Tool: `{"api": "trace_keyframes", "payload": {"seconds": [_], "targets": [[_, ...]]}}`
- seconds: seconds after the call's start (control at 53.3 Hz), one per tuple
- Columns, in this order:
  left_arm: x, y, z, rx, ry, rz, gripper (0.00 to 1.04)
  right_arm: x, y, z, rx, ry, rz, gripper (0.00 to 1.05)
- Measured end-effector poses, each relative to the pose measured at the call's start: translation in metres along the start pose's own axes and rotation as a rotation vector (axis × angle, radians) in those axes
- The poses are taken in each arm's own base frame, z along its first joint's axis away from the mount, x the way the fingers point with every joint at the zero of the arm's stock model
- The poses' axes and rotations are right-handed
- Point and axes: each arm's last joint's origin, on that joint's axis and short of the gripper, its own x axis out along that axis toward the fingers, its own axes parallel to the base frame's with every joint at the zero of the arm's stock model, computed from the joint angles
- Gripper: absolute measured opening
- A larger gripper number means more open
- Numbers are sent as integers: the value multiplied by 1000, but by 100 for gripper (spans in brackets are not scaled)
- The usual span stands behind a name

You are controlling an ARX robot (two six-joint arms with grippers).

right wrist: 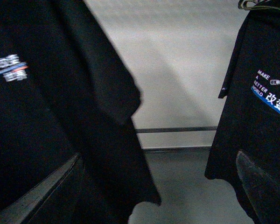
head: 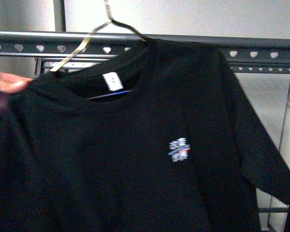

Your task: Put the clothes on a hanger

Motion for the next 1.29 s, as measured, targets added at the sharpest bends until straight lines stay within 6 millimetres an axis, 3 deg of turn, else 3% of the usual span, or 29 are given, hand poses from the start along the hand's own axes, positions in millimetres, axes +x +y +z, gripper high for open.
{"api": "trace_keyframes", "payload": {"seconds": [0.656, 0.75, 0.825, 0.881, 0.938, 1.012, 1.144, 1.294], "targets": [[0, 0, 0, 0, 0, 0, 98, 0, 0, 0, 0, 0, 0, 97], [4, 1, 0, 67, 75, -186, 98, 0, 0, 0, 0, 0, 0, 97], [13, 4, 10, 59, 74, -198, 98, 0, 0, 0, 0, 0, 3, 97], [24, 9, 28, 23, 63, -119, 98, 0, 0, 0, 0, 0, 0, 97], [48, 18, 56, -97, 90, 39, 98, 0, 0, 0, 0, 0, 0, 97], [100, 27, 80, -304, 131, 257, 98, 0, 0, 0, 0, 0, 0, 97], [157, 31, 83, -460, 180, 453, 98, 0, 0, 0, 0, 0, 0, 97], [199, 31, 79, -539, 184, 565, 98, 0, 0, 0, 0, 0, 0, 97]]}}
